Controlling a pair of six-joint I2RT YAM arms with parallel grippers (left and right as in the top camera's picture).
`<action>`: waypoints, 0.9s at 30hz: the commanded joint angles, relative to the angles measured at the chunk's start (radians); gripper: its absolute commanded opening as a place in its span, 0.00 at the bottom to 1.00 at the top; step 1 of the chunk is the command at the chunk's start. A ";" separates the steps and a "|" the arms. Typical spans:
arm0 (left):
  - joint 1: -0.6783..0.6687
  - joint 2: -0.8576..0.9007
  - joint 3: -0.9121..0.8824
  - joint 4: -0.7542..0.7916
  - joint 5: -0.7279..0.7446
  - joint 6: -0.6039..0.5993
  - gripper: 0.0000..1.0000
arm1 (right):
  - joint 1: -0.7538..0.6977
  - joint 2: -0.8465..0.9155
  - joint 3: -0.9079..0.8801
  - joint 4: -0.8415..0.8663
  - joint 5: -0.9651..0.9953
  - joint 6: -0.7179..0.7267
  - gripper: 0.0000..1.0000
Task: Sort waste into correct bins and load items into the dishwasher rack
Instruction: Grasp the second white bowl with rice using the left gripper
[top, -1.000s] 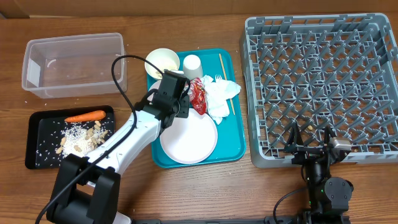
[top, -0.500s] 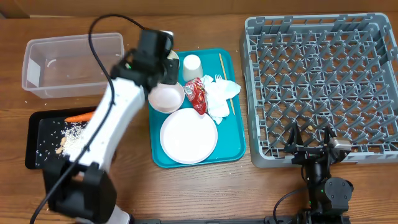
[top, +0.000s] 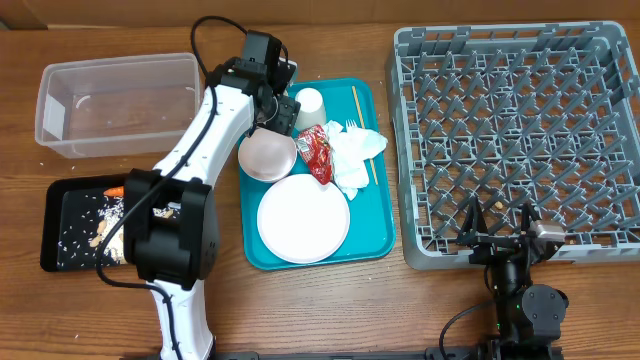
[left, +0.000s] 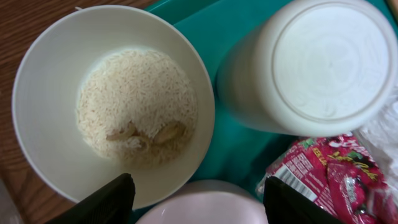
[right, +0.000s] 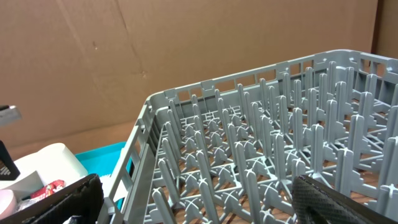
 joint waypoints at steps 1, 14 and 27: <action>-0.006 0.034 0.029 0.011 0.011 0.071 0.68 | 0.005 -0.008 -0.010 0.006 0.002 -0.001 1.00; -0.008 0.103 0.028 0.059 -0.051 0.074 0.56 | 0.005 -0.008 -0.010 0.006 0.002 -0.001 1.00; -0.009 0.103 0.028 0.080 -0.047 0.054 0.32 | 0.005 -0.008 -0.010 0.006 0.002 -0.001 1.00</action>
